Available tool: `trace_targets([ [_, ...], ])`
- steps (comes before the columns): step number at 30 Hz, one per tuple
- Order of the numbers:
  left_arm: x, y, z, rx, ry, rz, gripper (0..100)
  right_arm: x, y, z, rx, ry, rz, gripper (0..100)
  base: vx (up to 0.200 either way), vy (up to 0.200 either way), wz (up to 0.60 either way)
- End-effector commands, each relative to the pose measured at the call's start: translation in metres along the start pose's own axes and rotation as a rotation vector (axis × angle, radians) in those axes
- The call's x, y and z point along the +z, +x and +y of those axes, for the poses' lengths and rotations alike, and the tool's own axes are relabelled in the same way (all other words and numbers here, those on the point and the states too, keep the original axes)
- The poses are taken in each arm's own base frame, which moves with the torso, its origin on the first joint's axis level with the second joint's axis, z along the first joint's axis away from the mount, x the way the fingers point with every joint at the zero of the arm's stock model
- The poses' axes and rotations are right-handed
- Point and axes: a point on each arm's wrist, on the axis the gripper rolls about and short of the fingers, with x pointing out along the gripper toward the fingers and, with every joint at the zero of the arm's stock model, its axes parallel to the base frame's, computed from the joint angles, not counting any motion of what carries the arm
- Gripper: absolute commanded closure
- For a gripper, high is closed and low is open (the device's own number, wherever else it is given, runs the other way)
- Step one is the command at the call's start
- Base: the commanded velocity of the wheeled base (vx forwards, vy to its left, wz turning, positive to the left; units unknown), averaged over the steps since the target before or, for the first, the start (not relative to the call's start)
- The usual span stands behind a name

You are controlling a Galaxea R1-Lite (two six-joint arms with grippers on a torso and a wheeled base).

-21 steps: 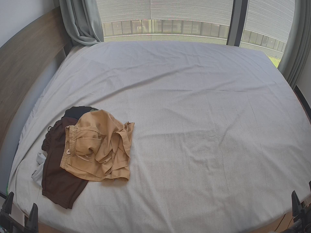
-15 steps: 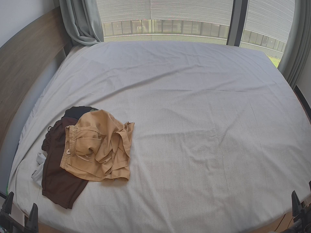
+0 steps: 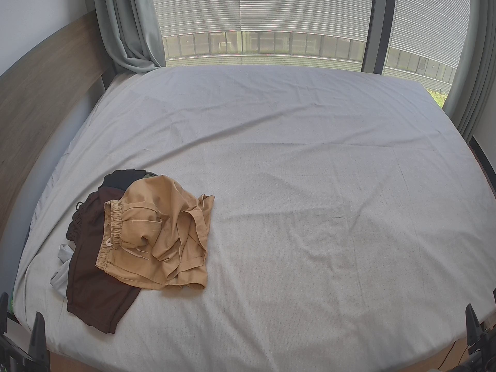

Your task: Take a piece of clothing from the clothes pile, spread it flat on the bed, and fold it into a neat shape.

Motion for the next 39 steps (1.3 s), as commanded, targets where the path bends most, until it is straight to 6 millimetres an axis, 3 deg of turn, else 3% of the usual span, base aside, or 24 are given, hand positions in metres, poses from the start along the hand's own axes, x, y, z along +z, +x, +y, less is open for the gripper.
trace_targets([
  [1, 0.002, 0.000, -0.002, -0.086, -0.056, 0.077, 0, -0.003, 0.000, 0.000, -0.001, 0.000, -0.002, 0, 0.000, 0.000, 0.00],
  [12, 0.050, 0.020, -0.006, -0.172, -0.121, 0.156, 0, -0.003, 0.000, 0.000, -0.001, 0.002, -0.002, 0, 0.000, 0.000, 0.00],
  [19, 0.072, 0.044, -0.007, -0.206, -0.129, 0.222, 0, -0.003, 0.000, 0.000, -0.001, 0.000, -0.002, 0, 0.000, 0.000, 0.00],
  [21, 0.081, 0.060, -0.009, -0.269, -0.141, 0.246, 0, -0.003, 0.000, 0.000, 0.001, 0.000, -0.002, 0, 0.000, 0.000, 0.00],
  [29, 0.095, 0.096, -0.014, -0.383, -0.164, 0.337, 0, -0.004, 0.000, 0.000, 0.004, 0.000, -0.003, 0, 0.000, 0.000, 0.00],
  [39, 0.082, 0.144, -0.017, -0.432, -0.188, 0.443, 0, -0.003, 0.000, 0.000, 0.004, 0.000, -0.002, 0, 0.000, 0.000, 0.00],
])
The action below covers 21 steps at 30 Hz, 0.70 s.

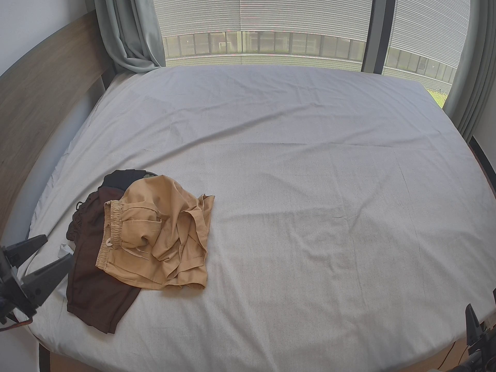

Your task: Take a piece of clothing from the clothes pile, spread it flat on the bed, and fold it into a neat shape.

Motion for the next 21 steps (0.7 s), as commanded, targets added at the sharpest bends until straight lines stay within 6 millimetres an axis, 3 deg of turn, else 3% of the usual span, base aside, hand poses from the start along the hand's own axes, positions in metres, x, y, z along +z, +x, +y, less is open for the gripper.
trace_targets([
  [1, 0.001, 0.033, 0.013, -0.030, -0.041, 0.095, 0, -0.004, 0.000, 0.000, 0.001, 0.000, -0.003, 0, 0.000, 0.000, 0.00],
  [6, 0.001, 0.041, 0.015, -0.100, -0.055, 0.124, 0, -0.003, 0.000, 0.000, 0.001, -0.002, -0.002, 0, 0.000, 0.000, 0.00],
  [14, 0.000, 0.062, 0.029, -0.069, -0.071, 0.132, 0, -0.003, 0.000, 0.000, 0.001, -0.003, -0.002, 0, 0.000, 0.000, 0.00],
  [21, -0.001, 0.084, 0.044, -0.043, -0.183, 0.141, 0, -0.003, 0.000, 0.000, -0.001, 0.001, -0.002, 0, 0.000, 0.000, 0.00],
])
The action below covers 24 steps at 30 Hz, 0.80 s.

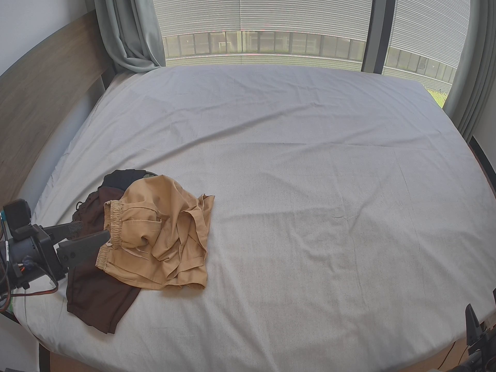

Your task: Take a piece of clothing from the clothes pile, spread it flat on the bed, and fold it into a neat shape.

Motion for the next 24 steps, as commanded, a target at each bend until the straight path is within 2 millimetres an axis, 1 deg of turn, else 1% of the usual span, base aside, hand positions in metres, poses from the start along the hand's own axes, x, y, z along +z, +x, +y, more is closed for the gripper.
trace_targets([
  [1, 0.000, 0.024, 0.017, 0.020, -0.103, 0.035, 0, -0.003, 0.000, 0.000, -0.001, 0.004, -0.002, 0, 0.000, 0.000, 0.00],
  [5, 0.004, 0.037, 0.027, 0.022, -0.092, -0.016, 0, -0.003, 0.000, 0.000, -0.001, 0.004, -0.002, 0, 0.000, 0.000, 0.00],
  [6, 0.004, 0.038, 0.028, 0.022, -0.091, -0.017, 0, -0.003, 0.000, 0.000, -0.001, 0.004, -0.002, 0, 0.000, 0.000, 0.00],
  [7, 0.005, 0.047, 0.037, 0.033, -0.088, -0.034, 0, -0.003, 0.000, 0.000, -0.001, 0.004, -0.002, 0, 0.000, 0.000, 0.00],
  [10, 0.003, 0.056, 0.051, 0.047, -0.097, -0.032, 0, -0.003, 0.000, 0.000, 0.001, 0.004, -0.002, 0, 0.000, 0.000, 0.00],
  [11, 0.002, 0.057, 0.053, 0.046, -0.098, -0.033, 0, -0.003, 0.000, 0.000, 0.001, 0.004, -0.002, 0, 0.000, 0.000, 0.00],
  [12, 0.000, 0.060, 0.061, 0.038, -0.100, -0.031, 0, -0.003, 0.000, 0.000, 0.001, 0.004, -0.002, 0, 0.000, 0.000, 0.00],
  [14, 0.000, 0.062, 0.068, 0.020, -0.100, -0.042, 0, -0.003, 0.000, 0.000, 0.001, 0.002, -0.002, 0, 0.000, 0.000, 0.00],
  [19, -0.001, 0.069, 0.083, 0.033, -0.119, -0.050, 0, -0.003, 0.000, 0.000, 0.002, 0.002, -0.002, 0, 0.000, 0.000, 0.00],
  [24, -0.006, 0.071, 0.089, 0.017, -0.138, -0.032, 0, -0.003, 0.000, 0.000, 0.001, 0.004, -0.002, 0, 0.000, 0.000, 0.00],
])
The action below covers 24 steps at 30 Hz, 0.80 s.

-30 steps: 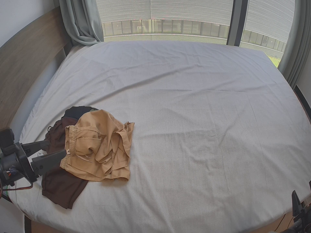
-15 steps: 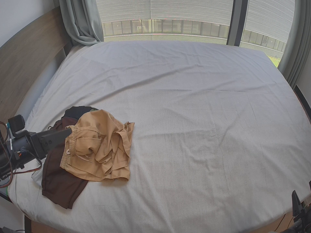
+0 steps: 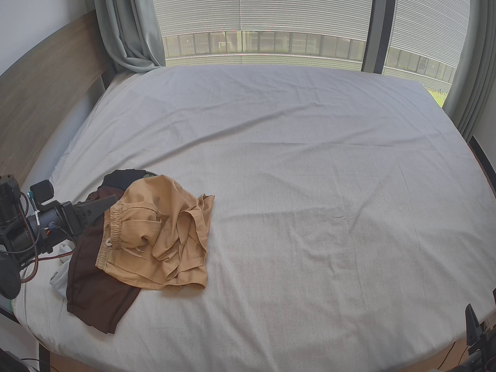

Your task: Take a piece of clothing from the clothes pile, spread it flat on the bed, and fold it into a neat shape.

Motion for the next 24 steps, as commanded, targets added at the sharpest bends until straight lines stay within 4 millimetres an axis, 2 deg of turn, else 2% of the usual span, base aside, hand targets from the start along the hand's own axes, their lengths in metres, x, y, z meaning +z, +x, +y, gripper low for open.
trace_targets([
  [1, -0.010, 0.007, 0.016, 0.013, -0.042, 0.044, 0, -0.003, 0.000, 0.000, 0.000, 0.001, -0.002, 0, 0.000, 0.000, 0.00],
  [8, -0.016, 0.010, 0.038, 0.011, -0.063, 0.049, 0, -0.003, 0.000, 0.000, -0.001, 0.001, -0.002, 0, 0.000, 0.000, 0.00],
  [14, -0.019, 0.014, 0.047, 0.014, -0.058, 0.034, 0, -0.003, 0.000, 0.000, -0.001, 0.003, -0.002, 0, 0.000, 0.000, 0.00],
  [24, -0.032, 0.027, 0.075, 0.040, -0.085, 0.038, 0, -0.003, 0.000, 0.000, -0.001, 0.003, -0.002, 0, 0.000, 0.000, 0.00],
])
